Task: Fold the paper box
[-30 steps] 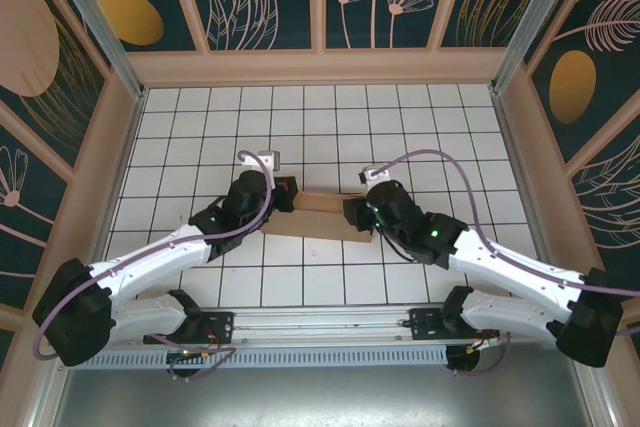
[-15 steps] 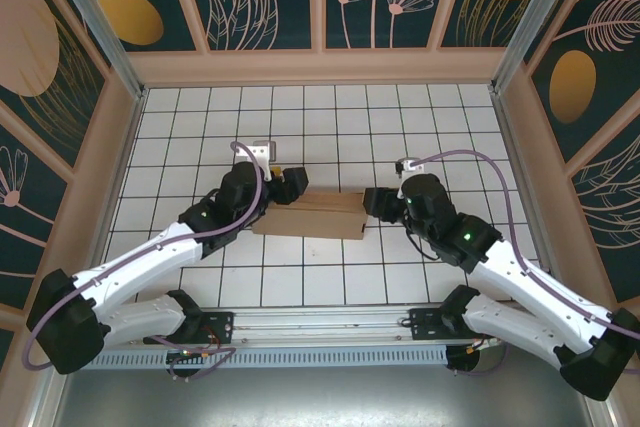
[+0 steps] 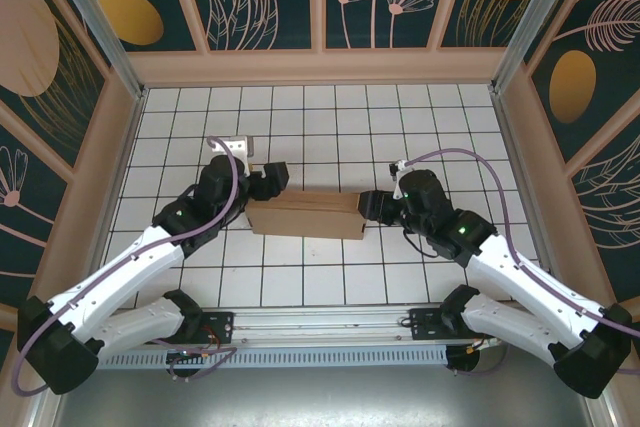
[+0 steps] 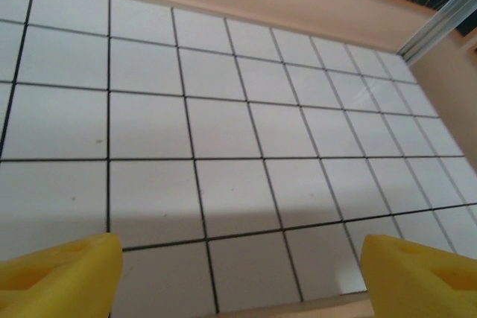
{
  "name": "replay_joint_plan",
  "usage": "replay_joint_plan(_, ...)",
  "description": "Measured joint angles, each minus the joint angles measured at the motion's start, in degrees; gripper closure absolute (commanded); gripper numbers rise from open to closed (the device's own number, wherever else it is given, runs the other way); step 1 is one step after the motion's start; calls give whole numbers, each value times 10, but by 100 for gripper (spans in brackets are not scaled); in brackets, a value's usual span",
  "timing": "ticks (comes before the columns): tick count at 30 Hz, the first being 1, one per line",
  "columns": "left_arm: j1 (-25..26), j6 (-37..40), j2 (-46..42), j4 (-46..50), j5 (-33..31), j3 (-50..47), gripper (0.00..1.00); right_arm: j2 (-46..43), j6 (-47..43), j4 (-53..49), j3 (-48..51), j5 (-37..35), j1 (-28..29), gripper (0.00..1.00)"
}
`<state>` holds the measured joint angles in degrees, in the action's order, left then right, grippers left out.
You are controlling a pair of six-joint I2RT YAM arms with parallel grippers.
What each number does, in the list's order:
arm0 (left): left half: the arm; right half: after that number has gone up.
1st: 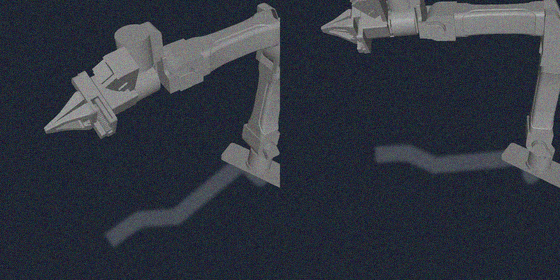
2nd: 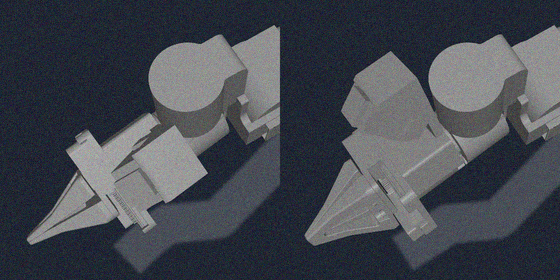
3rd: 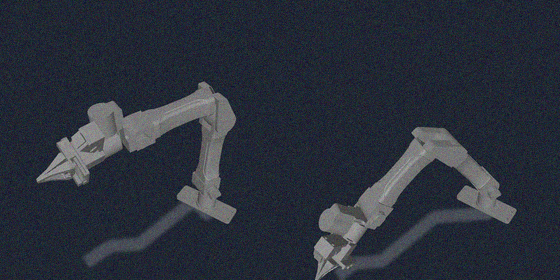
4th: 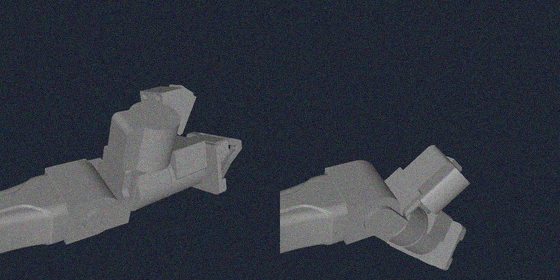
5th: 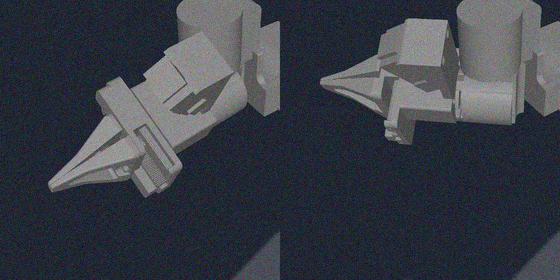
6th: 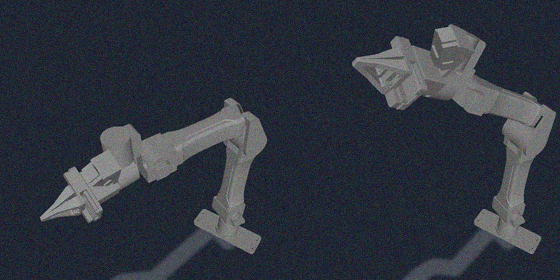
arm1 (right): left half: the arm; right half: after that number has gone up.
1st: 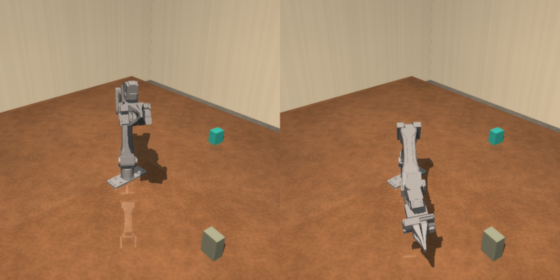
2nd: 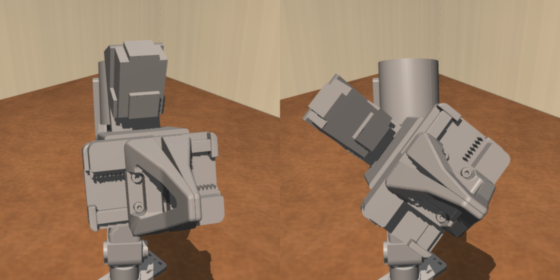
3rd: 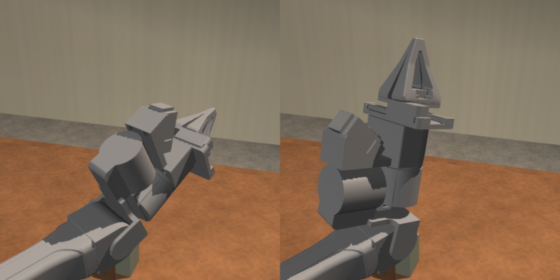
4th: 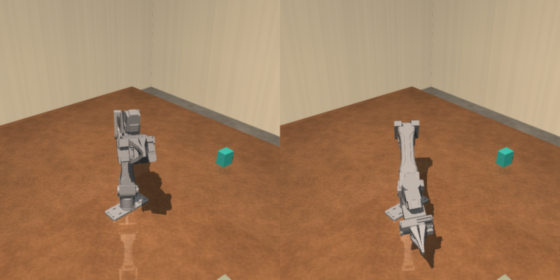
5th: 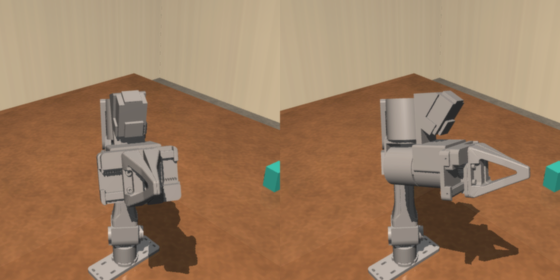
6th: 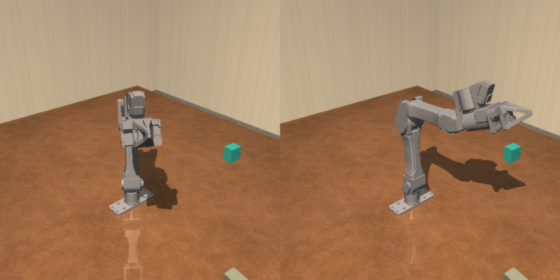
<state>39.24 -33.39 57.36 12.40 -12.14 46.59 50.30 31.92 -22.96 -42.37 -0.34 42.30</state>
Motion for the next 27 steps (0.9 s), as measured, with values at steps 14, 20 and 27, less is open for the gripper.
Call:
replay_joint_plan(14, 0, 28, -47, 69, -64, -35, 16, 16, -1, 0, 0, -1, 0, 44)
replay_joint_plan(20, -2, 34, -56, 79, -72, -54, 15, 27, -5, -2, 0, -6, 1, 46)
replay_joint_plan(27, -3, 34, -56, 91, -89, -63, 14, 47, -19, -15, 0, -36, 23, 46)
